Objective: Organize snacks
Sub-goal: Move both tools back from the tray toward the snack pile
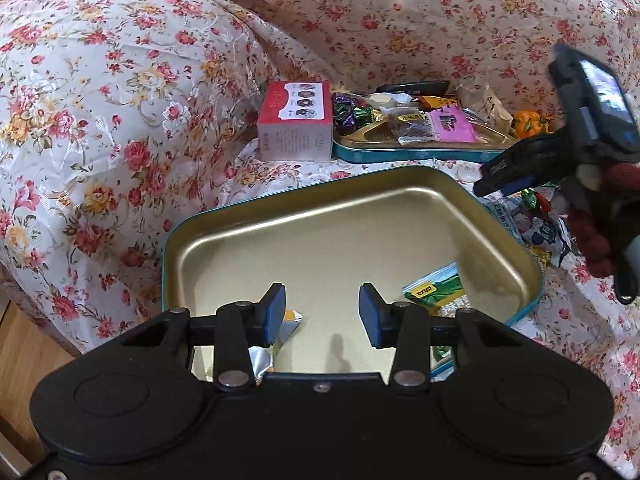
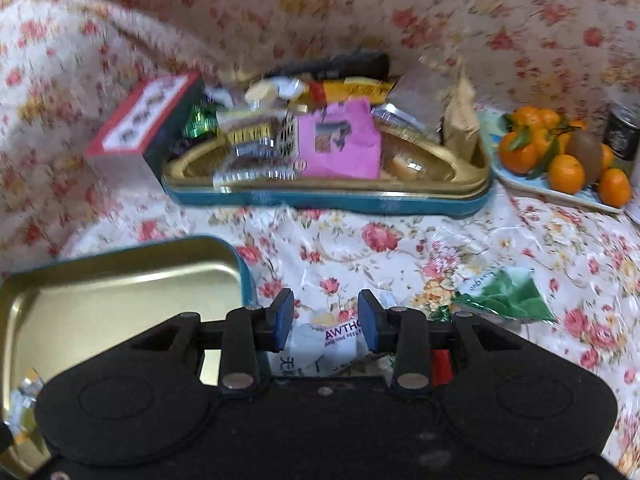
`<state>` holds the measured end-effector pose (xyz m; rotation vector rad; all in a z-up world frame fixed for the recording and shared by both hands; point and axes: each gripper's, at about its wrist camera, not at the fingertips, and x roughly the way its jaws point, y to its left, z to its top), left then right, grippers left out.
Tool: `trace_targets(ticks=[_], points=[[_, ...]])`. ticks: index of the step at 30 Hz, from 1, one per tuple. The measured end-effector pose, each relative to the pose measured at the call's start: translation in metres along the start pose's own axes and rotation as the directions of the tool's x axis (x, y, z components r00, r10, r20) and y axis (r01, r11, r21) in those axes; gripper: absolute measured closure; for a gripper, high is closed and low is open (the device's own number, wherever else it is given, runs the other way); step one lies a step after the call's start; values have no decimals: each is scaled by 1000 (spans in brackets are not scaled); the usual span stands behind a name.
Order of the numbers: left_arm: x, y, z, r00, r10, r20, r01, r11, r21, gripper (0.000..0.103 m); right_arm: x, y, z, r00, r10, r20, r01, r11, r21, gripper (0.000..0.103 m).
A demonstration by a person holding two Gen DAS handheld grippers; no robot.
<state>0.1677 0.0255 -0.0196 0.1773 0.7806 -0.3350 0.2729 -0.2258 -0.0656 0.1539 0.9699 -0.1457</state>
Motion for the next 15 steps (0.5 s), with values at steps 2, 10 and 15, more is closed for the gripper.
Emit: trace_targets(ticks=[2,10,15], points=[[-1,-4,0,1000,6,2,-6,1000,1,53,4,3,-1,1000,-7,-7,7,999,-39,66],[-9,-26,3,1000,-19,10,19,1000,-6,53,-12,-18,-29,998,-36,-48,29,990,-140,65],[-14,-55,8,998,-68,10,68,997,34,53,-24,-47,-53,996,-89,-13,86,986,-144,64]])
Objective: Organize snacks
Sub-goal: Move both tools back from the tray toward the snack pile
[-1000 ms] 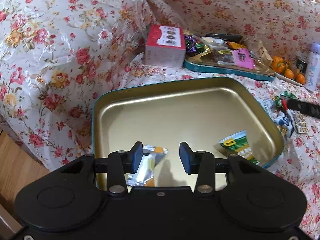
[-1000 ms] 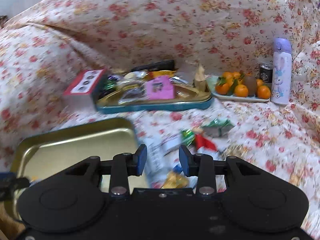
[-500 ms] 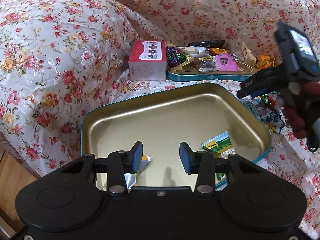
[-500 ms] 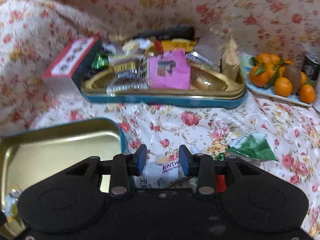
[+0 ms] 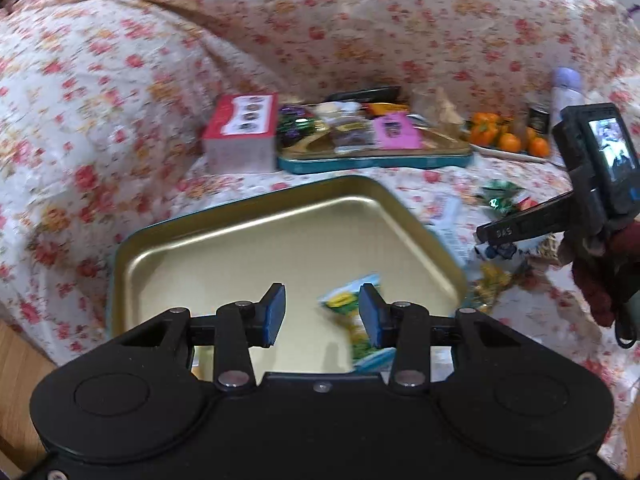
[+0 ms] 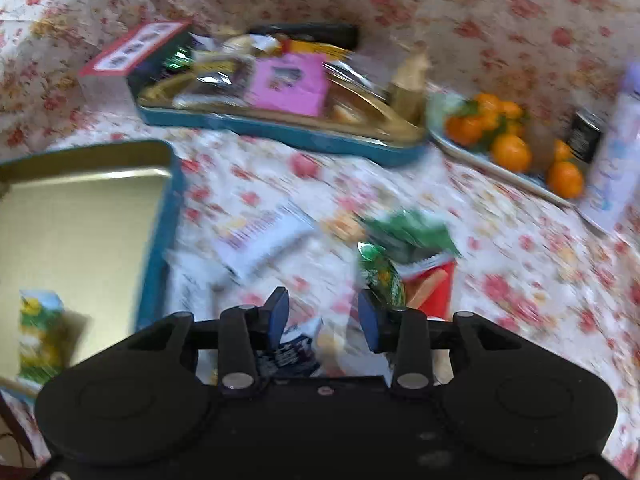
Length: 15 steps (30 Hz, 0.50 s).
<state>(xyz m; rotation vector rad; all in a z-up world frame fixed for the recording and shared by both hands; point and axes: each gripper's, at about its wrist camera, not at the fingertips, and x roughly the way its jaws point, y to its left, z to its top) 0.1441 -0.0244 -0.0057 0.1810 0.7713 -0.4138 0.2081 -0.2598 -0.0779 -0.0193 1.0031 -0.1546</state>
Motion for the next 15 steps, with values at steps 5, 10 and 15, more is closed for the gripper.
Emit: trace_targets(ticks=[5,10,15], points=[[-2,-33,4,999,-51,3,50,998,45,53,-5,-30,-20,1000,20,16,-21,995,93,65],[-1,-56,0,995,-98,-18,99,994,37,53,-21,-56,-34,997,7,79,-25,975,223,64],[-2,-72,-9,996,-86,-21,87,996,35,53,-66,-59,-53,962,108,249,-186,932,313,64]])
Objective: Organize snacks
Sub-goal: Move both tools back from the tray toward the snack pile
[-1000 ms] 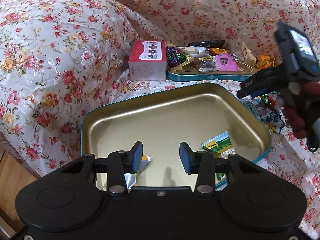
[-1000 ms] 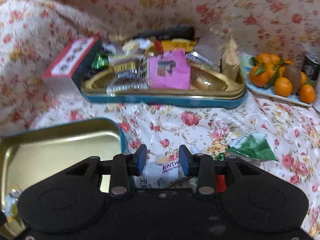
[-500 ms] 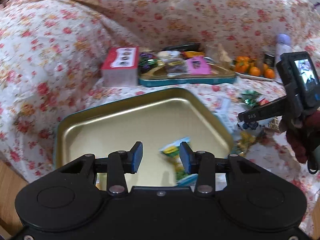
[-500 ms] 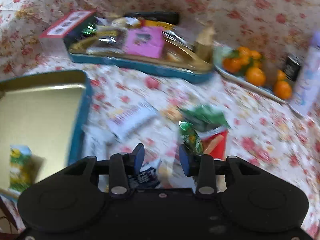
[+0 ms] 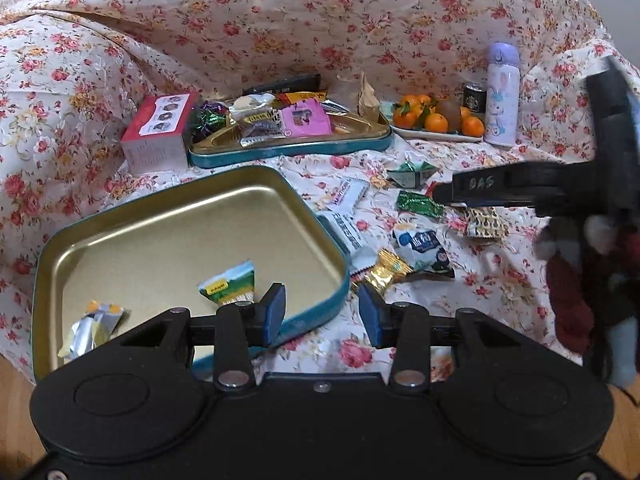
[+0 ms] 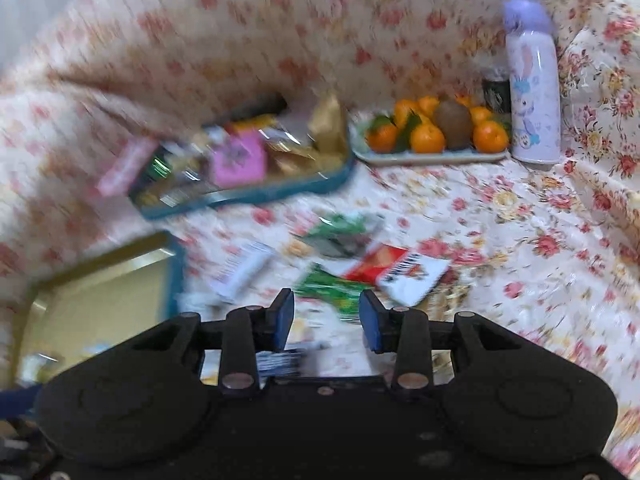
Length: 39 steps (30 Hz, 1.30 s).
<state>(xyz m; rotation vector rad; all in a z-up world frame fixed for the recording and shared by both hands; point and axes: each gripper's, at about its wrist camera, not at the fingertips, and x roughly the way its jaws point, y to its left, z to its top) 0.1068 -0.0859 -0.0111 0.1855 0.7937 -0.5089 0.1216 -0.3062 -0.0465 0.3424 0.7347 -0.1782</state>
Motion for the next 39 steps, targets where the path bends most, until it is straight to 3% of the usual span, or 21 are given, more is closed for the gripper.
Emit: trace_targets(ticks=[6,9,16,22,29,35,39], points=[[-8,-2,-9,999,35,7,-34,999,-13,53,-12,19,-30,992,127,-12,-126,989,71,71],[-14,0,-14,998,54,21,-54,998,-13,53,-6,30,-43,993,112,-34,-110,992,61,72],[-22,2,-19,996,75,37,-75,997,-7,53,3,39,-55,982,161,-97,-149,982,116,73],[-17,4,-21,999,48,19,-47,999,-28,53,20,50,-54,985,103,-138,-92,992,90,73],[-14,10,-21,1000,20,-5,-20,998,-67,53,31,59,-49,994,-65,-86,64,998,-8,75],[-8,13,-19,1000,-4,-24,2,996,-86,53,31,44,-43,988,-147,-50,147,989,12,75],[-4,13,-18,999,-12,-32,9,995,-96,53,24,45,-41,995,-93,-29,94,995,22,74]])
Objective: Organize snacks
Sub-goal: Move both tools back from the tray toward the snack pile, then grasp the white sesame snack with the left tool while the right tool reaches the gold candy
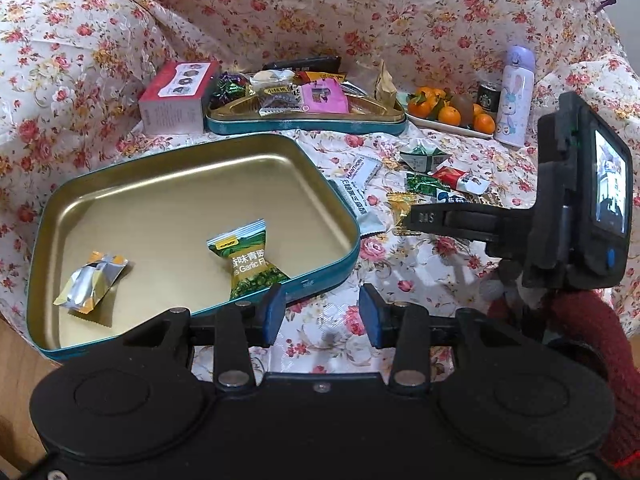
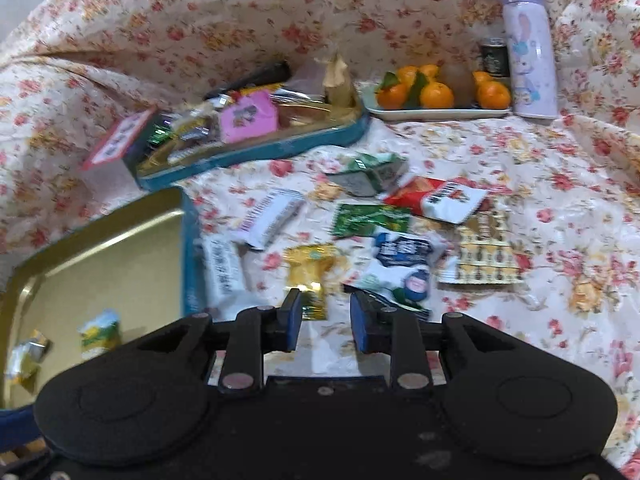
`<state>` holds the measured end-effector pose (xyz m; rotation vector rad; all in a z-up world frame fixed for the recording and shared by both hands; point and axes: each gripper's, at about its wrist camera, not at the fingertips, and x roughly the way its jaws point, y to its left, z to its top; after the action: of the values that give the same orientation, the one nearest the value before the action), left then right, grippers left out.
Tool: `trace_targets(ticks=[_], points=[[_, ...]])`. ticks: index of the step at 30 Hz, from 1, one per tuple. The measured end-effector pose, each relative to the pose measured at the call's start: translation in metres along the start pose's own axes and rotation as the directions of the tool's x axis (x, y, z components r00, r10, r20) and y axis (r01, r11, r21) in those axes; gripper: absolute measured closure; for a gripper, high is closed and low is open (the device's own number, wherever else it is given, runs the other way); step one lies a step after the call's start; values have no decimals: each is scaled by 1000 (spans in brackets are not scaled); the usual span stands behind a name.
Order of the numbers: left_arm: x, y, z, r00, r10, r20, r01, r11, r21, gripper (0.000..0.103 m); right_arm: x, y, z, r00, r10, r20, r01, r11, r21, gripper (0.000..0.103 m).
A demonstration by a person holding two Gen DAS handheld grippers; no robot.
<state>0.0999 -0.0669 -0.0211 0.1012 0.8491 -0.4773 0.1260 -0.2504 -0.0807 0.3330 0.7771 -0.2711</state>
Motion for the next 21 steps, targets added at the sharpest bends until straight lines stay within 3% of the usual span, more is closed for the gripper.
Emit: trace_targets(ticks=[8,15,21], points=[[2,2,15,1000,10,15,-10,1000,-25,53,20,14,4,1000,-11,-14,10,999,-36,77],[16,-11,45,999,-10,31,12,999,-53,53,6,1,-5,1000,-15,4,16,999,-38,78],[38,-33,61,999,-25,23,26,998,-59,53,-7,-9,-21,996,-66,58,70,995,-66,78]])
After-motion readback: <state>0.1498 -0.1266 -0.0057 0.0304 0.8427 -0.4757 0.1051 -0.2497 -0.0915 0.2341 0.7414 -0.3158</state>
